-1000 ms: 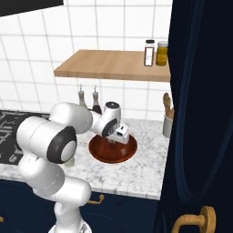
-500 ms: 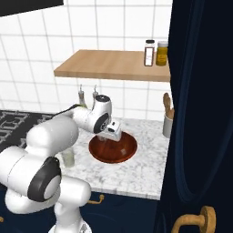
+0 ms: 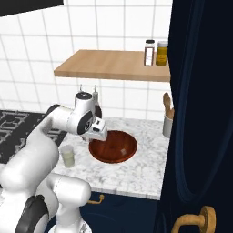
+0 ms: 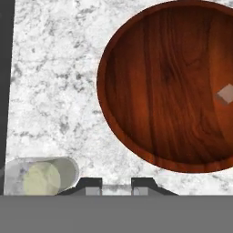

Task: Grab a lemon wedge from the fridge and one ice cube from the ice bowl, and put them in the glass of lemonade.

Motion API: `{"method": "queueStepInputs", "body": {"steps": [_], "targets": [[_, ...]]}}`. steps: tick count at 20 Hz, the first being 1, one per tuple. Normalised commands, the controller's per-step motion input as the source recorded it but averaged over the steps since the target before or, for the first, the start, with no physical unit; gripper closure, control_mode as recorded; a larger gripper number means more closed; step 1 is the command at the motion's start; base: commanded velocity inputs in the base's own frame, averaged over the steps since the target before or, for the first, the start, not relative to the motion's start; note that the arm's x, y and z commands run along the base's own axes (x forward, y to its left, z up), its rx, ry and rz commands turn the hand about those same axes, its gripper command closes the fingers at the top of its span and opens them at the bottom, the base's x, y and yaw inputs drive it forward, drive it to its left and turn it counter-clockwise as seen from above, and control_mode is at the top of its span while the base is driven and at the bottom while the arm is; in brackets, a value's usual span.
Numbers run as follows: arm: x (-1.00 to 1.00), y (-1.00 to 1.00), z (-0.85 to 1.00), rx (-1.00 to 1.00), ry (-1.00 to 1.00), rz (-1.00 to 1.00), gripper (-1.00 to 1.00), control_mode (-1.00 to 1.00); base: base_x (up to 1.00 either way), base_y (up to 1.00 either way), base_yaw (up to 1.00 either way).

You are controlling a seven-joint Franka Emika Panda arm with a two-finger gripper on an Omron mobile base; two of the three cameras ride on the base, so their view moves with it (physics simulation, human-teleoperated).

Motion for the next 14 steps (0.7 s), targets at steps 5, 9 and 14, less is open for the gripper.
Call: {"method": "queueStepInputs", "body": {"steps": [5,9,14], "targets": [[-0.34,0.47,0.33,-0.02,0.0,0.06,1.0,-1.0,0.0,0.0,0.0],[-0.19,0.52,0.06,-0.02,0.0,0.08,1.0,-1.0,0.0,0.0,0.0],[0.0,0.45,0.0,-0.02,0.05,0.05,1.0,-1.0,0.0,0.0,0.0]]}}
